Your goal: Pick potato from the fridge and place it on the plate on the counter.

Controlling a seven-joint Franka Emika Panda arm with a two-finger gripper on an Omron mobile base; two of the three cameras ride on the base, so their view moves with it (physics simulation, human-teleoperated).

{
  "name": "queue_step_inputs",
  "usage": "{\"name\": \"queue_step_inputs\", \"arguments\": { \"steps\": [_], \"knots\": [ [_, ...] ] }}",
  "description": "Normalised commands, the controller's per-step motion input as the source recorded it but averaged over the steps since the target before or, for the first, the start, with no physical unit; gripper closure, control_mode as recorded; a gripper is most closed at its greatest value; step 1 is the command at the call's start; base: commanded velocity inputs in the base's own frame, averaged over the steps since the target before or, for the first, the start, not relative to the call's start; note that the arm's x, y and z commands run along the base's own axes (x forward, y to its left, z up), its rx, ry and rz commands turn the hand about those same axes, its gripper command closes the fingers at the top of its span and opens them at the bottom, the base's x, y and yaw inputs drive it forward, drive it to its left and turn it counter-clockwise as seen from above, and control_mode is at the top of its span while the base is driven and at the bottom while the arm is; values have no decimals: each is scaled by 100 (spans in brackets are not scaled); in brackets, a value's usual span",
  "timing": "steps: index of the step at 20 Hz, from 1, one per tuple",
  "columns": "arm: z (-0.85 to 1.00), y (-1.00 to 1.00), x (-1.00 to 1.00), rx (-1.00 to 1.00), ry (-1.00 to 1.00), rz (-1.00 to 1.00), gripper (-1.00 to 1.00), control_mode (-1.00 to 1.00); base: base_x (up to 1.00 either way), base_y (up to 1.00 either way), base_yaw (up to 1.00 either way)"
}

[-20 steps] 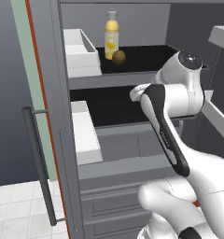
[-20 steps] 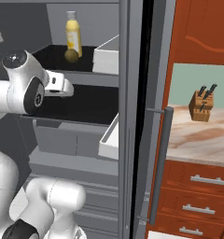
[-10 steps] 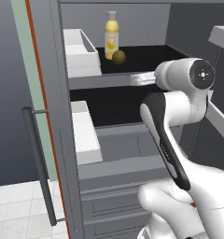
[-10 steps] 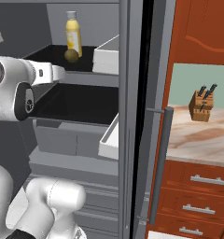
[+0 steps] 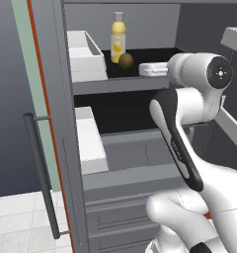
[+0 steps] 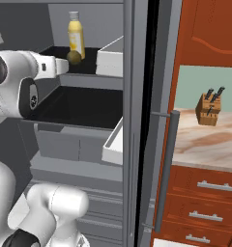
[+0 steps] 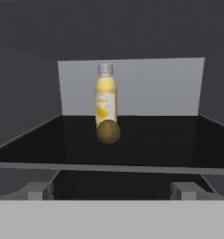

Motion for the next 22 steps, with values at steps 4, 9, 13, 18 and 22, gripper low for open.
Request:
{"name": "queue_step_inputs", "arguments": {
  "steps": [4, 9, 13, 18, 22],
  "knots": [
    [0, -2, 17, 0, 9, 0, -100, -100, 0, 0, 0],
    [-12, 0, 36, 0, 6, 0, -100, -100, 0, 0, 0],
    [-23, 3, 36, 0, 0, 0, -100, -100, 0, 0, 0],
    [-5, 6, 48, 0, 0, 0, -100, -100, 0, 0, 0],
    [0, 17, 55, 0, 0, 0, -100, -100, 0, 0, 0]
  ]
}}
